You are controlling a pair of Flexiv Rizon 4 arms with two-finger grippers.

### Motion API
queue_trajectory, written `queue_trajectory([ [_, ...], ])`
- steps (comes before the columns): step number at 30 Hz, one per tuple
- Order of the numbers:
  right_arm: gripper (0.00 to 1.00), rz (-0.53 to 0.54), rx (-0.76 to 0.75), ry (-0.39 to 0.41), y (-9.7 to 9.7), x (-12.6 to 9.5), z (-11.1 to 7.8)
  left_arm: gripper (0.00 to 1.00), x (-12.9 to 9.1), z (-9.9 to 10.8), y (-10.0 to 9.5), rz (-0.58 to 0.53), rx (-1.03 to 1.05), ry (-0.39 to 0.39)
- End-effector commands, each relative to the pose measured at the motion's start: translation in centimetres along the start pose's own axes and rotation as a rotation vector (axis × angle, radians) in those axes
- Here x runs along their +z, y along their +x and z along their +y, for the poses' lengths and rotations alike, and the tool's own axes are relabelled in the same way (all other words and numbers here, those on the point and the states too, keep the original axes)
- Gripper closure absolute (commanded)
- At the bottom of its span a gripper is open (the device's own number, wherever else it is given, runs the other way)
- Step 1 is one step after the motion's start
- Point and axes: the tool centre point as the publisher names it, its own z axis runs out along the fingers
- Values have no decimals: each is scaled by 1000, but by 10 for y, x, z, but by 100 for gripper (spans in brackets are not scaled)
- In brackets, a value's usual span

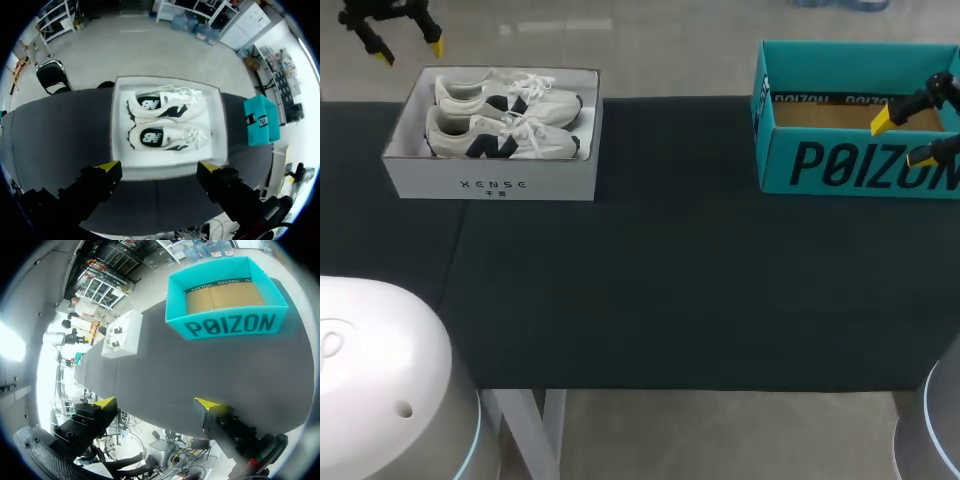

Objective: Take the shoe out of the shoebox, open the shoe tongue, remove and reinsert the insole, then place the shoe into the shoebox

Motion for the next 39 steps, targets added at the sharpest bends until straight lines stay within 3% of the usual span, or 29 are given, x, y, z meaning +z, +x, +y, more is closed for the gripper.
queue_trajectory([
  [1,0,-3,2,-1,0,0,-1,0,16,7,9,-102,0,57],
  [9,0,-3,2,-1,0,0,-1,0,39,-4,-3,-108,-2,3],
  [21,0,-3,2,-1,0,0,-1,0,79,-1,-19,-94,16,-193],
  [27,0,-3,2,-1,0,0,-1,0,93,-5,-19,-116,35,-206],
  [33,0,-3,2,-1,0,0,-1,0,115,-15,-20,-14,10,-219],
  [39,0,-3,2,-1,0,0,-1,0,129,-19,-27,-67,19,-244],
])
